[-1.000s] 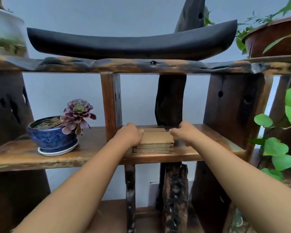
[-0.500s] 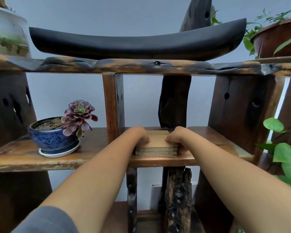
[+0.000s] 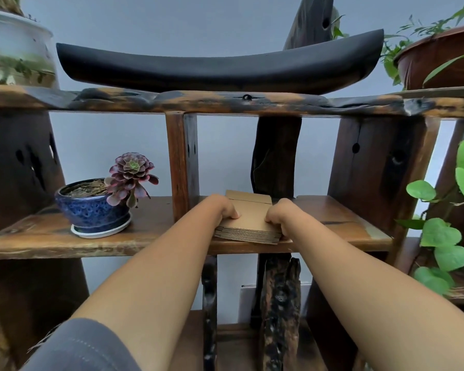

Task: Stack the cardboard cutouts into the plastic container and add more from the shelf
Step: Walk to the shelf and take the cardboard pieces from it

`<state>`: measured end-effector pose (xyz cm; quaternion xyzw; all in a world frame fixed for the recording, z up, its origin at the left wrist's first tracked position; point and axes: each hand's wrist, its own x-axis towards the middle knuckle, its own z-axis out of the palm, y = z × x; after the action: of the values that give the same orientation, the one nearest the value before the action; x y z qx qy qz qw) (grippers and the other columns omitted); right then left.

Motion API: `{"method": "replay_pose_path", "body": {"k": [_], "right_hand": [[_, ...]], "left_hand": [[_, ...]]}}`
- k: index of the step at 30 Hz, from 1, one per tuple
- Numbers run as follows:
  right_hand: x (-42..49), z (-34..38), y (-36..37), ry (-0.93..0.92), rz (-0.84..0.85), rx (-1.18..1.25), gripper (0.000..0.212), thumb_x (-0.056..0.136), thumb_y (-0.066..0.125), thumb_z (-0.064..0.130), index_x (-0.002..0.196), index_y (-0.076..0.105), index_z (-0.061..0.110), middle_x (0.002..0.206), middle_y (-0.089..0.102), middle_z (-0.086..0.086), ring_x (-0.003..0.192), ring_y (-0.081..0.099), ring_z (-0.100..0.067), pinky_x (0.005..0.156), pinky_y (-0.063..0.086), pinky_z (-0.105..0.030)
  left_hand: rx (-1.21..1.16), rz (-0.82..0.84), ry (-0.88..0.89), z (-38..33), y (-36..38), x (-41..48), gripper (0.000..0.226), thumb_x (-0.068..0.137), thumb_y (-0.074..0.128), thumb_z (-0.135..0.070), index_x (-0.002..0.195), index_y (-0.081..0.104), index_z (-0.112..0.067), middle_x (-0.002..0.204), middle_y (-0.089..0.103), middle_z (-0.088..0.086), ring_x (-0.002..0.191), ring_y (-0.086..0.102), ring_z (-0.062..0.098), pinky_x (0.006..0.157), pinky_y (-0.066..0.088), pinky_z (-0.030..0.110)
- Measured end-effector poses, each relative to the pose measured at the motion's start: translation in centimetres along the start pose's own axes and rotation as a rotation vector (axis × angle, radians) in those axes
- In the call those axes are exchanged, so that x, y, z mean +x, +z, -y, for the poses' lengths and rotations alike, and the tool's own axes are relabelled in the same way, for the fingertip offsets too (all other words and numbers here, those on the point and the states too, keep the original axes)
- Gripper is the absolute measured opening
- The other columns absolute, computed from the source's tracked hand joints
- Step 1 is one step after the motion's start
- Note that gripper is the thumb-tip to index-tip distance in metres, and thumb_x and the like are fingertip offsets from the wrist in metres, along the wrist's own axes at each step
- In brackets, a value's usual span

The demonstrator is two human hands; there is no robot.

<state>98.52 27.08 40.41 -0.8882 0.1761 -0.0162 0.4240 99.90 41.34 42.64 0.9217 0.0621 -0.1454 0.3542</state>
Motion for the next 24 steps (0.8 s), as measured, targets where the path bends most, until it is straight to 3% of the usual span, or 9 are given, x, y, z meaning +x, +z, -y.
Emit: {"method": "replay_pose_path", "body": {"k": [2,8,10,13,17,21,24], "right_hand": [[-0.9,-0.1,-0.2,-0.017,-0.003,0.067,0.035,0.09,0.055,0.002,0.125,0.049,0.005,0.088,0.05,-0.013,0.105,0.057,-0.036,0.088,0.053,-0.045],[-4.6,-1.5,-1.5,0.137,0.167,0.418,0.03,0.094,0.053,0.001,0.122,0.043,0.006,0.117,0.049,-0.023,0.109,0.057,-0.041,0.089,0.051,-0.061],[-5.5,-2.9,-1.8,0.045,0.18,0.446,0.035,0.09,0.06,-0.003,0.12,0.045,0.002,0.122,0.053,-0.024,0.101,0.06,-0.035,0.081,0.055,-0.058],[-7.3,-6.0,-1.5,0.012,0.238,0.519,0.039,0.086,0.065,-0.005,0.122,0.053,-0.004,0.12,0.064,-0.022,0.1,0.065,-0.031,0.083,0.058,-0.05],[-9.7,-9.5,0.7,0.009,0.323,0.459,0.037,0.084,0.065,-0.007,0.12,0.057,-0.004,0.117,0.067,-0.019,0.105,0.065,-0.032,0.091,0.055,-0.048],[-13.2,-12.3,3.2,-0.042,0.339,0.308,0.026,0.083,0.069,0.0,0.107,0.06,0.005,0.113,0.068,-0.014,0.103,0.064,-0.029,0.093,0.054,-0.047],[-16.6,-14.7,5.2,-0.077,0.388,0.284,0.03,0.084,0.069,0.003,0.112,0.057,0.01,0.113,0.067,-0.01,0.103,0.063,-0.027,0.092,0.055,-0.046]], "left_hand": [[-0.161,-0.011,0.007,0.1,-0.1,-0.3,0.065,0.09,0.066,-0.024,0.142,0.037,0.001,0.145,0.046,0.018,0.13,0.048,0.034,0.111,0.039,0.045],[-0.278,-0.176,0.108,1.5,0.4,-3.6,0.072,0.079,0.079,-0.018,0.138,0.041,-0.002,0.137,0.052,0.019,0.121,0.053,0.034,0.101,0.045,0.043],[-0.336,-0.181,0.121,2.9,0.9,-4.7,0.072,0.076,0.082,-0.02,0.135,0.043,-0.005,0.131,0.055,0.018,0.116,0.056,0.034,0.098,0.047,0.043],[-0.436,-0.143,0.107,5.9,2.7,-7.1,0.065,0.072,0.084,-0.02,0.125,0.05,-0.003,0.122,0.062,0.016,0.107,0.061,0.031,0.095,0.053,0.047],[-0.549,-0.144,0.104,10.9,6.4,-10.7,0.06,0.073,0.084,-0.015,0.122,0.05,-0.005,0.121,0.064,0.013,0.109,0.062,0.03,0.095,0.053,0.049],[-0.538,-0.228,0.066,16.2,9.9,-14.3,0.055,0.073,0.084,-0.019,0.113,0.048,-0.008,0.114,0.064,0.011,0.105,0.062,0.027,0.094,0.053,0.048],[-0.55,-0.301,0.057,19.8,12.2,-17.6,0.054,0.071,0.085,-0.018,0.111,0.049,-0.007,0.11,0.065,0.008,0.097,0.063,0.022,0.085,0.055,0.039]]}}
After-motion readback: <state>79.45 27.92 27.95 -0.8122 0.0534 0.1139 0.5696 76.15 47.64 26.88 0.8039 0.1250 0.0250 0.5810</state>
